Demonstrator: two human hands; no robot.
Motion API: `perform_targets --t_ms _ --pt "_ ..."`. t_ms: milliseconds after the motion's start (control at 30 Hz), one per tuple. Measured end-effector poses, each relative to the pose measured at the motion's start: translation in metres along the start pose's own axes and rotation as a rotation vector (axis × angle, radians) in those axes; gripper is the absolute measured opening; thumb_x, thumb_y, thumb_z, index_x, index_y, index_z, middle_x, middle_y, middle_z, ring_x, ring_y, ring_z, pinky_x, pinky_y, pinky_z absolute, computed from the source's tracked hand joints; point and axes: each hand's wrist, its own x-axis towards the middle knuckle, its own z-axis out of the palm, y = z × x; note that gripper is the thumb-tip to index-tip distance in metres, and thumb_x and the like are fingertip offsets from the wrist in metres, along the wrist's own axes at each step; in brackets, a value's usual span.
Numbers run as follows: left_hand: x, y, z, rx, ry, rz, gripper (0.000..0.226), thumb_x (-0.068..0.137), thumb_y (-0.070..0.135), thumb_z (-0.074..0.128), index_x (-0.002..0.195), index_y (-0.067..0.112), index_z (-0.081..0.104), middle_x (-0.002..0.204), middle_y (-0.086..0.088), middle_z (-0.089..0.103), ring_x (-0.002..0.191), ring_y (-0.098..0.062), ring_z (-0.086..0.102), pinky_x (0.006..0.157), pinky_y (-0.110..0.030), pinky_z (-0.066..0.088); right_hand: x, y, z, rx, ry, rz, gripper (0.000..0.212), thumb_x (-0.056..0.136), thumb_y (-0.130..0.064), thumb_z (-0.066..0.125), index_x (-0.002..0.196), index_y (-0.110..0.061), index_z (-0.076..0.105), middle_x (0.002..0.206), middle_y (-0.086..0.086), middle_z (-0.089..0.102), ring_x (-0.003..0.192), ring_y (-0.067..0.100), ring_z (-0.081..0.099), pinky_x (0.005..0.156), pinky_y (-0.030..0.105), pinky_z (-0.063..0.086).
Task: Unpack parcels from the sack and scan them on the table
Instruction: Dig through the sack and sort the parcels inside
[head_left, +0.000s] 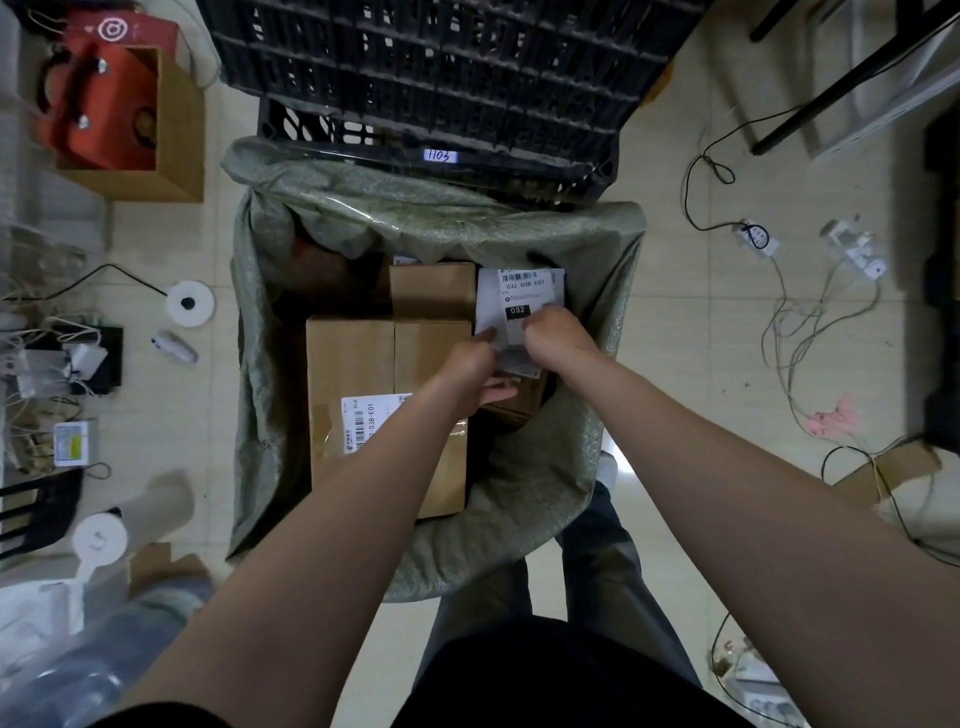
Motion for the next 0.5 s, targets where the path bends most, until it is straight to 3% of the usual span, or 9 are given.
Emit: perform_targets --t_ms 133,233,333,500 --pt "0.015 0.004 0.005 -0.124 0.019 -0.014 0.027 0.11 0.033 0.043 0.134 0.024 0.051 0.102 0.001 0.062 0.1 -0.024 0.062 0.098 -0.049 0.057 0.01 -0.006 0.003 0.064 -0.021 0.031 0.031 0.102 -0.004 0.041 0.118 0.005 0.065 0.125 0.022 0.063 0.101 0.029 0.062 0.075 0.033 0.049" --pt "0.019 0.01 0.006 -0.124 0.025 -0.022 0.032 0.11 0.041 0.044 0.133 0.02 0.052 0.1 0.0 0.061 0.094 -0.02 0.061 0.092 -0.047 0.058 0.018 -0.009 0.005 0.111 0.022 0.055 0.027 0.102 -0.01 0.044 0.116 0.0 0.065 0.116 0.018 0.066 0.097 0.03 0.064 0.072 0.032 0.049" --pt "0.019 0.013 0.005 -0.105 0.014 -0.029 0.032 0.11 0.043 0.043 0.131 0.02 0.052 0.101 -0.001 0.062 0.092 -0.02 0.063 0.098 -0.048 0.056 0.022 -0.01 0.008 0.137 0.016 0.074 0.026 0.102 -0.012 0.046 0.117 -0.002 0.064 0.114 0.017 0.065 0.098 0.03 0.062 0.079 0.038 0.053" --pt "0.003 0.011 -0.006 -0.038 -0.072 -0.023 0.028 0.109 0.031 0.046 0.135 0.023 0.054 0.128 -0.005 0.063 0.115 -0.03 0.065 0.095 -0.046 0.056 0.008 -0.007 0.008 0.101 -0.041 0.054 0.028 0.103 -0.014 0.045 0.124 -0.005 0.061 0.116 0.014 0.065 0.101 0.029 0.063 0.078 0.035 0.051"
